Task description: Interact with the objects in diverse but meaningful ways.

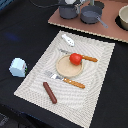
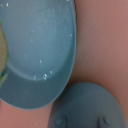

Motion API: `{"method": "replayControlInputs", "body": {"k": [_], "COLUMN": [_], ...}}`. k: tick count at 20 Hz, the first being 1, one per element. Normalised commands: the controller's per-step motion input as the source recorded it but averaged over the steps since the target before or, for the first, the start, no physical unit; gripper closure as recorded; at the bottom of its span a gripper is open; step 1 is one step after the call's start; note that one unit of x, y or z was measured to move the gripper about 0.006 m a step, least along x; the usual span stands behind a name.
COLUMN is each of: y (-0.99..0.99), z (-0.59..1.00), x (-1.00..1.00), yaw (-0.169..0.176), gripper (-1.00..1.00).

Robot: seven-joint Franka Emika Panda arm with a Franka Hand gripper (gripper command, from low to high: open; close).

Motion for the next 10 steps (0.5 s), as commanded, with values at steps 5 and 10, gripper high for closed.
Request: {"method": "replayControlInputs", "body": {"k": [5, 10], "y": [0.24, 0.34], "z": [-0.05, -0.06], "x": [0.38, 0.06], "yaw": [-0.003, 0.0], "gripper": [-1.0, -1.0]}}
